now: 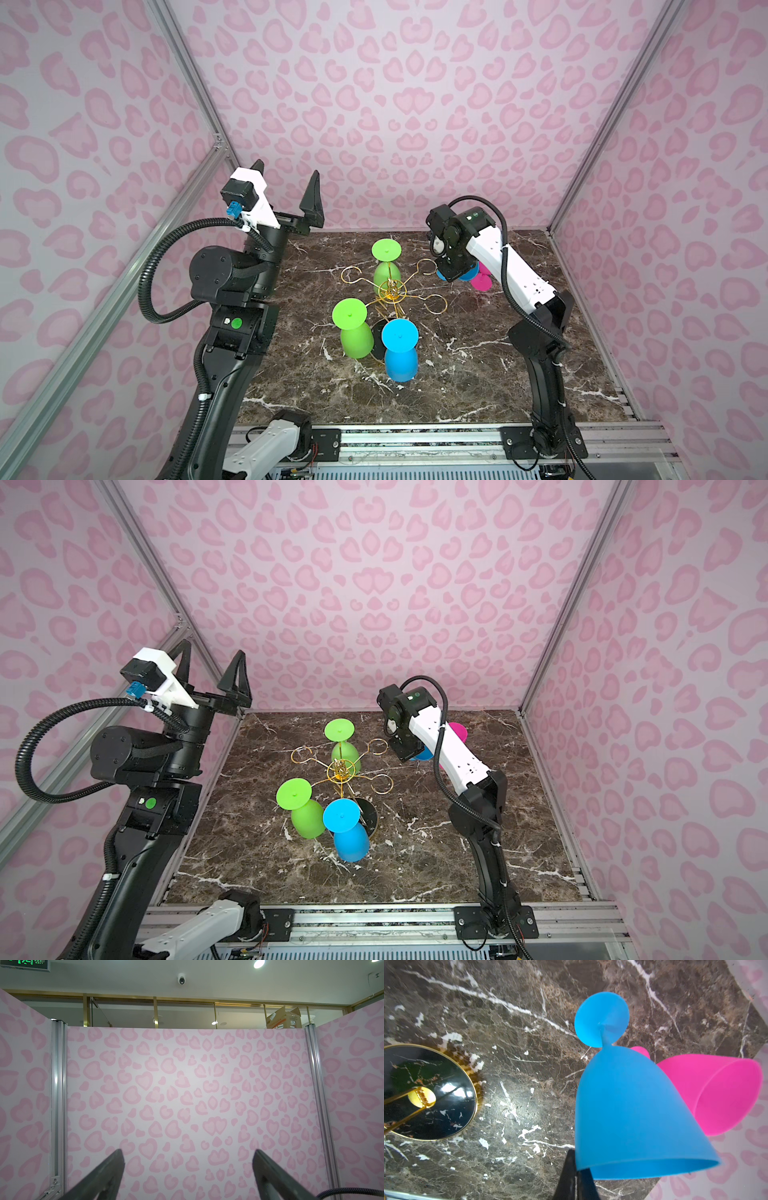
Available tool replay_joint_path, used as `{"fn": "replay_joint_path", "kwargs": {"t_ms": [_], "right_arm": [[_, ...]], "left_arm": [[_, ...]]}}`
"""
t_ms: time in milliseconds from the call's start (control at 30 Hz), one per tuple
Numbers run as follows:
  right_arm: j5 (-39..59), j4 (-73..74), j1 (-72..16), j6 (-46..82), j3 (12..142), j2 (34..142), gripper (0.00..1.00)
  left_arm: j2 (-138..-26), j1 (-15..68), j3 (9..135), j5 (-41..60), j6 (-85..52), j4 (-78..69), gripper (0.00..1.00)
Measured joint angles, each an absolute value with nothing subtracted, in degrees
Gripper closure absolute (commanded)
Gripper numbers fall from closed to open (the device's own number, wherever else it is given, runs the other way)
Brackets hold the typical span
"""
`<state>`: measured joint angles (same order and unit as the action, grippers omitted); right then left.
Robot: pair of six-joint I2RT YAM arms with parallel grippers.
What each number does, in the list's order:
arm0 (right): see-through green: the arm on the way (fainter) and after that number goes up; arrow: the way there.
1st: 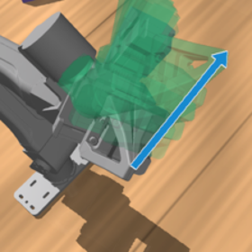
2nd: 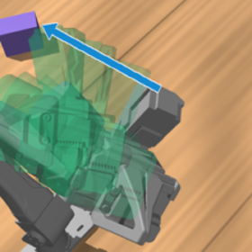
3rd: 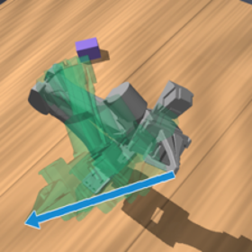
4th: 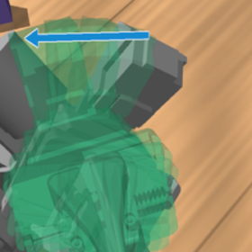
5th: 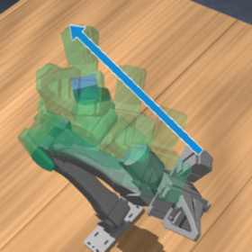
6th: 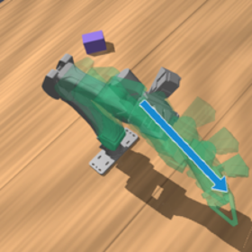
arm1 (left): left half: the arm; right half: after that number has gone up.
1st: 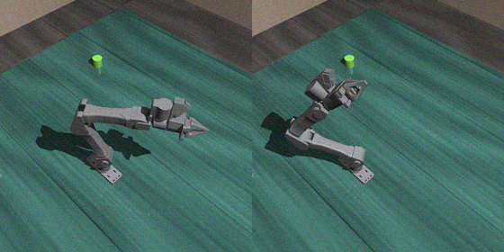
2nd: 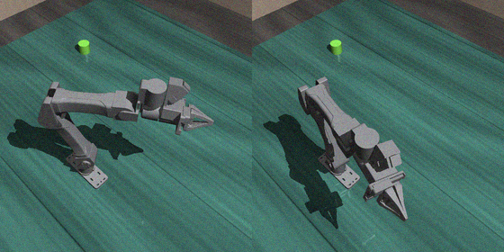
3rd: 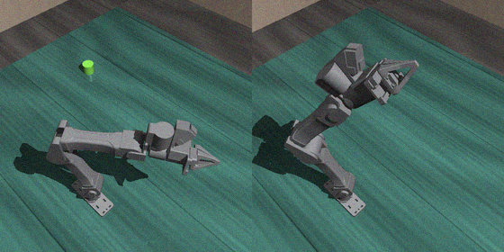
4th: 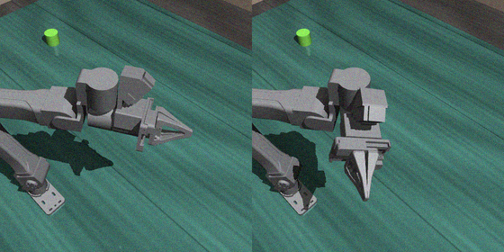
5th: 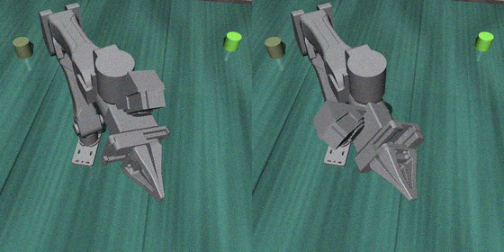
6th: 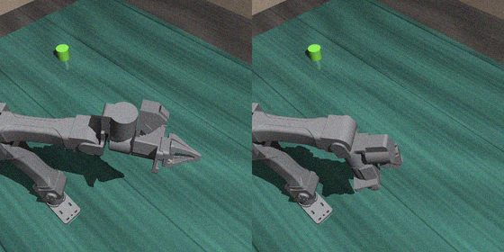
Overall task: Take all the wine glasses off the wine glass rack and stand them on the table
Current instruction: 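Lift the cyan glass with the right gripper and carry it toward the magenta glass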
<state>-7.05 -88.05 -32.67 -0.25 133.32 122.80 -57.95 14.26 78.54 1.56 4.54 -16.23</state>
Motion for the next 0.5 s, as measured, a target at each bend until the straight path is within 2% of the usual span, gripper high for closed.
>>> {"fn": "replay_joint_path", "kwargs": {"t_ms": [500], "right_arm": [[-5.93, -88.12, -34.26, -1.78, 119.0, 116.01, 1.0]], "left_arm": [[-59.09, 14.7, 78.54, 2.04, 3.86, -16.23, 0.03]]}}
